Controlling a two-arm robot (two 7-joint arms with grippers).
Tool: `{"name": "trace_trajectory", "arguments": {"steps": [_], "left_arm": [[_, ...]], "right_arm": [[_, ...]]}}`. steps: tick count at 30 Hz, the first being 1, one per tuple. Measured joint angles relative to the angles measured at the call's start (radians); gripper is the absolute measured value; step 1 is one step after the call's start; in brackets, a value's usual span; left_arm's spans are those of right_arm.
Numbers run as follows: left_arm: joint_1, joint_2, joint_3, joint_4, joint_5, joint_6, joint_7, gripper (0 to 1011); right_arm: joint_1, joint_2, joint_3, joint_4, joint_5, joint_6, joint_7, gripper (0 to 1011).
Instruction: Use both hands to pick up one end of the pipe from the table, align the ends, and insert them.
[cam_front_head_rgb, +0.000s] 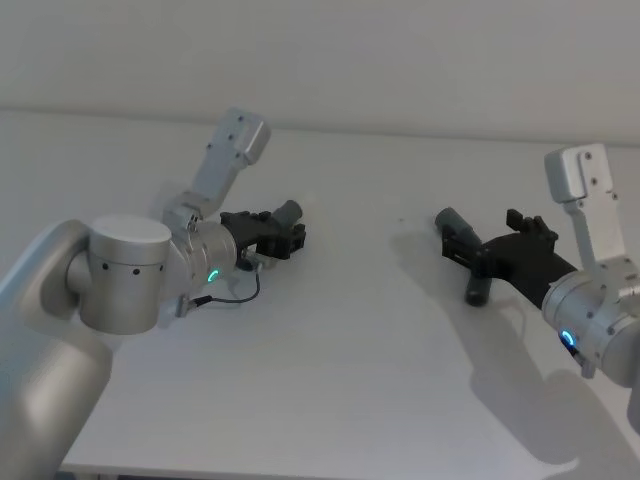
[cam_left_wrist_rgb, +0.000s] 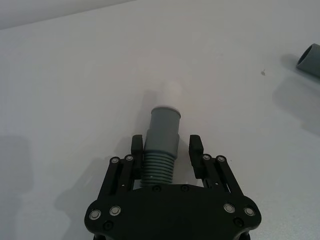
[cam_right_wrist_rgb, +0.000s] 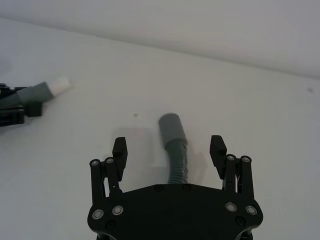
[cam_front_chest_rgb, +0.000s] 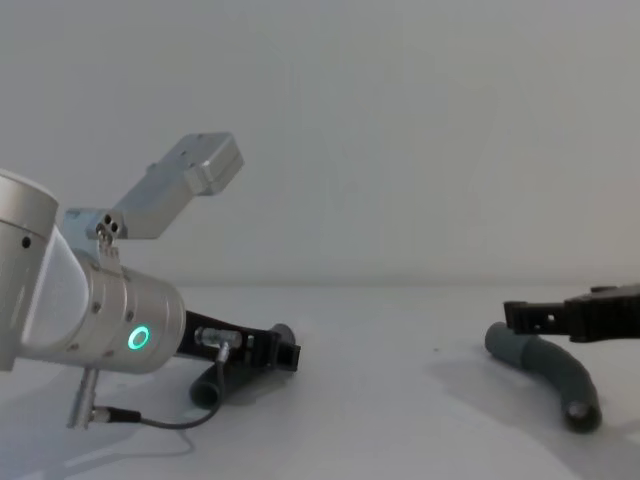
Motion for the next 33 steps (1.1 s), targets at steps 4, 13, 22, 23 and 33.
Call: {"name": "trace_trajectory", "arguments": {"steps": [4,13,22,23,33], "left_arm": [[0.0,0.0,0.0,0.0,0.0,0.0,0.0,531],[0.0,0.0,0.0,0.0,0.0,0.0,0.0,471],[0.0,0.0,0.0,0.0,0.0,0.0,0.0,413],[0.0,0.0,0.0,0.0,0.0,0.0,0.0,404],[0.0,0.0,0.0,0.0,0.0,0.0,0.0,371]], "right_arm": [[-0.006,-0.026,0.024,0.0,0.016,0.042,-0.028,1004],[-0.006,-0.069,0.059,0.016,0.039,0.09,-0.058,1004],[0.015,-0.095,0.071,0.052,0.047,0.113,-0.063,1004],[0.015,-0.095,0.071,0.052,0.047,0.113,-0.063,1004],[0.033,-0.101,0.065,0.076,0.043,0.128,-0.048,1004]]}}
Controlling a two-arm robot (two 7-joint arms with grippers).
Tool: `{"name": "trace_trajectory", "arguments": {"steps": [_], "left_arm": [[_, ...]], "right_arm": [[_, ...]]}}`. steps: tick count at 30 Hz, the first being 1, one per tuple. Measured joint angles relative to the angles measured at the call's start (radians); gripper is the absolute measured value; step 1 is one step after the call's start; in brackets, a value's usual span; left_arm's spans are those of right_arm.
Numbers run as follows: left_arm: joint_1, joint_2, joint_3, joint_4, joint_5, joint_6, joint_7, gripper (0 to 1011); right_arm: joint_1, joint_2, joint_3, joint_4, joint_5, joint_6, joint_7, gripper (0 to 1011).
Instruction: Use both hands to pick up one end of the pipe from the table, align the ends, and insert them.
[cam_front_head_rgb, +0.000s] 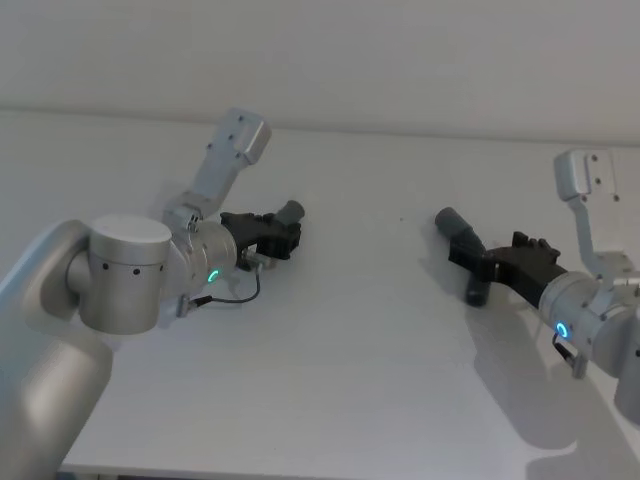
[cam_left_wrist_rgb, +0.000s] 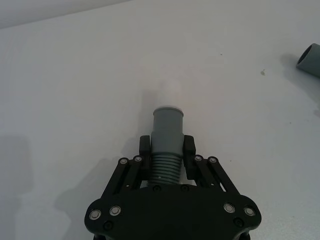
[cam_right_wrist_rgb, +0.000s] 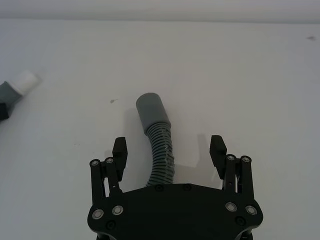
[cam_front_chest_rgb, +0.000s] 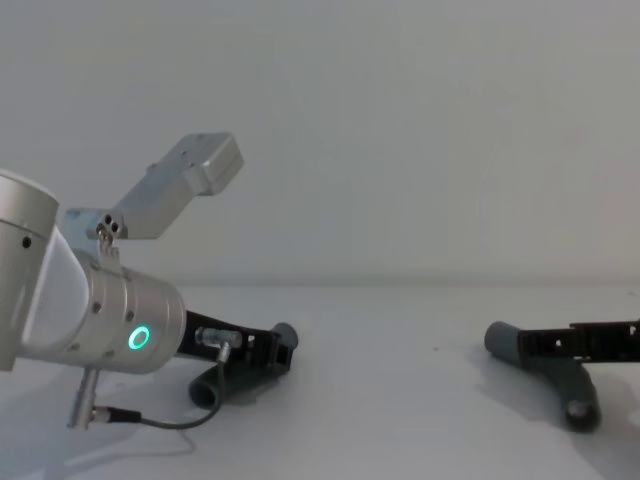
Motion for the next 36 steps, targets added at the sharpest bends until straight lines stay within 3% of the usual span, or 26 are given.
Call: {"name": "trace_trajectory", "arguments": {"steps": [27,36], "left_arm": [[0.0,0.0,0.0,0.0,0.0,0.0,0.0,371],[0.0,0.0,0.0,0.0,0.0,0.0,0.0,371]], "right_arm": [[0.019,-0.037,0.0,0.037,-0.016,0.046,-0.004,1004],[0.024,-0.04,-0.006,0.042,-0.023,0.046,0.002,773]]}}
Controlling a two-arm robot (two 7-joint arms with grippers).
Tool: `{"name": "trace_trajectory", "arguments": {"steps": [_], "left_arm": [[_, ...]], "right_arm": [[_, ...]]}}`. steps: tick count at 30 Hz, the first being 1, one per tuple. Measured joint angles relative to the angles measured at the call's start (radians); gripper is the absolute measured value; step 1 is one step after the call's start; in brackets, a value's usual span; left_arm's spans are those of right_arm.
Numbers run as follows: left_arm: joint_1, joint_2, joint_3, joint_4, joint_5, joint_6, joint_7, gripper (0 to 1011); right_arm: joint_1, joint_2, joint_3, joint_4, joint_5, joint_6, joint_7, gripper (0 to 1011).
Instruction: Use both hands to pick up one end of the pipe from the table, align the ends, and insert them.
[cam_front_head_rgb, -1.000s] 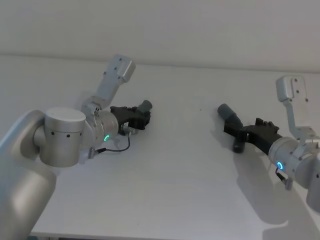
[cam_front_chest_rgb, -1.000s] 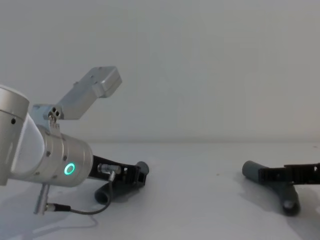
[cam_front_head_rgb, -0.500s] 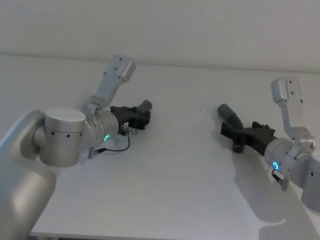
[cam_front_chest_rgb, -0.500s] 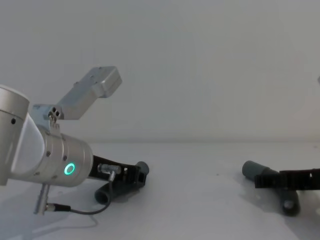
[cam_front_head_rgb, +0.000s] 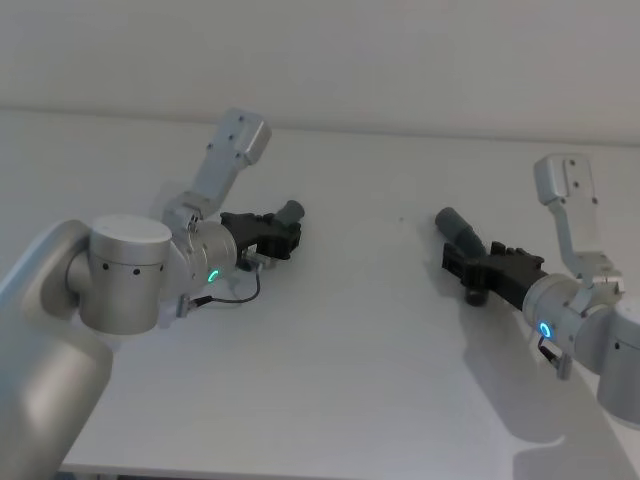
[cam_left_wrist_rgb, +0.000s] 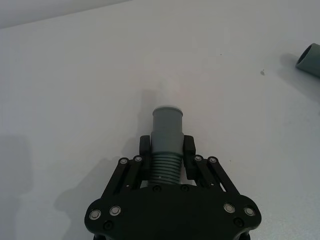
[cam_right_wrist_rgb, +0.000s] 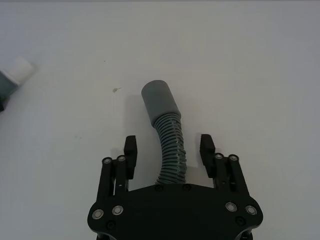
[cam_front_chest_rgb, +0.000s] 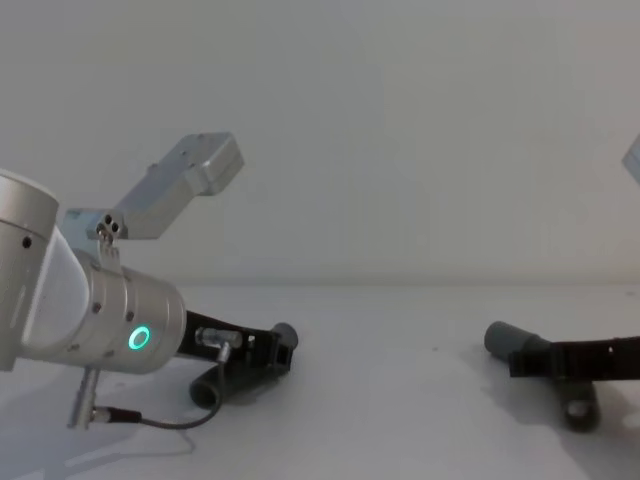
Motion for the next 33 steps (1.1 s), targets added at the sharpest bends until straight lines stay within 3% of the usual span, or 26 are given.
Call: {"name": "trace_trajectory", "arguments": {"steps": [2,14,19,33], "left_arm": [[0.0,0.0,0.0,0.0,0.0,0.0,0.0,371],[0.0,0.0,0.0,0.0,0.0,0.0,0.0,371],[0.0,0.0,0.0,0.0,0.0,0.0,0.0,371],[0.003,0.004,0.004,-0.011,0.01,-0.004,0.0,371]], "right_arm": [[0.0,0.0,-0.001,0.0,-0.001,0.0,0.0,742],[0.002,-0.002,-0.002,0.002,-0.004,0.0,0.003,320],[0.002,-0.002,-0.003,0.003,-0.004,0.0,0.003,209],[-0.002,-0.003,-0.003,0.0,-0.009,-0.012,0.005,165]]}}
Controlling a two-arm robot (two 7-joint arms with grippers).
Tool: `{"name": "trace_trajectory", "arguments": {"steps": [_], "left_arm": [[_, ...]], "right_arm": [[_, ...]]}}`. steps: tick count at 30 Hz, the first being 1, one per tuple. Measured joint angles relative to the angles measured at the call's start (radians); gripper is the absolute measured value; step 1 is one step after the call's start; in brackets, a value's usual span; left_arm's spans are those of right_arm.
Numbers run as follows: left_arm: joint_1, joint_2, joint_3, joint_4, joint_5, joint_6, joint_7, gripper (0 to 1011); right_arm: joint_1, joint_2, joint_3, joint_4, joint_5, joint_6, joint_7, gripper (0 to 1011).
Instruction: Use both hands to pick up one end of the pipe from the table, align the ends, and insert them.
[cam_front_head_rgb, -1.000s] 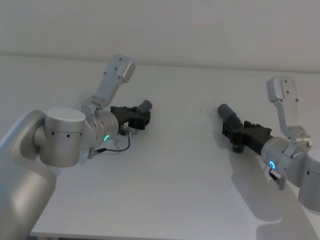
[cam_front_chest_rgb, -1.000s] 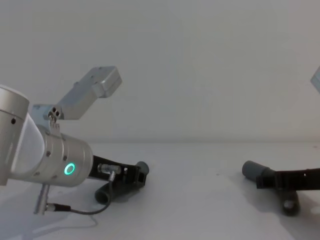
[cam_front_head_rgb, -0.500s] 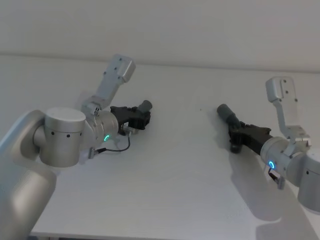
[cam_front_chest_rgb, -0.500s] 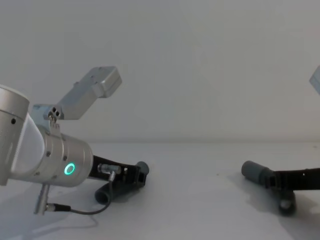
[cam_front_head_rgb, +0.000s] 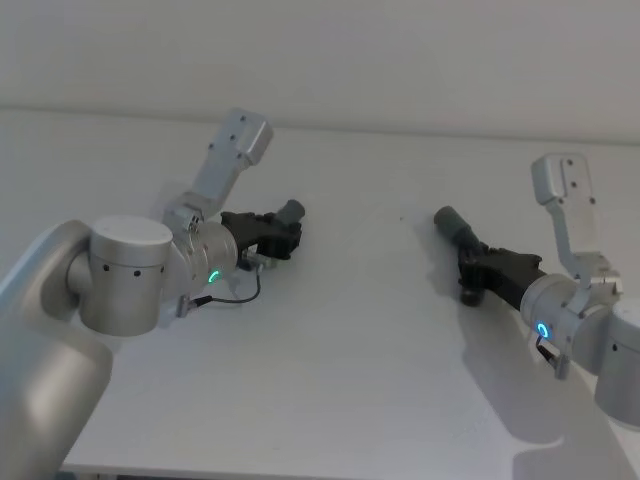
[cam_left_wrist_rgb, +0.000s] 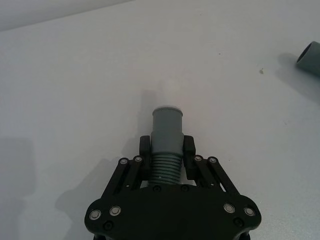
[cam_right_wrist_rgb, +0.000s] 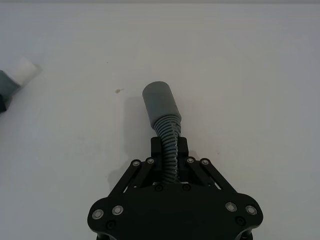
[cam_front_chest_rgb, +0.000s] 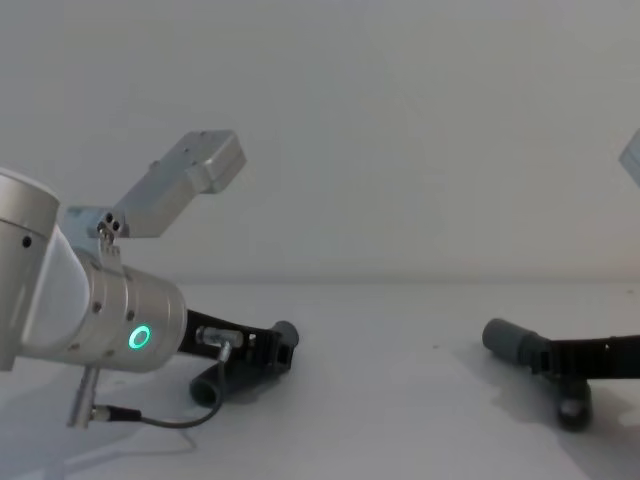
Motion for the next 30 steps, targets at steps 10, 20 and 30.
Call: {"name": "trace_trajectory", "arguments": {"steps": [10,20,30], "left_arm": [[0.005,0.013,0.014,-0.039,0.031,-0.039,0.0,371],[0.001,0.057,0.033,-0.103,0.073,-0.119,-0.028,371],[-0.021,0.127,0.054,-0.151,0.098,-0.207,-0.12,371]], "right_arm": [[-0.026,0.011,-0.005,-0.04,-0.02,-0.069,0.011,165],[-0.065,0.064,-0.006,-0.114,-0.046,-0.169,0.058,164],[-0.106,0.167,0.008,-0.186,-0.054,-0.278,0.172,164]]}}
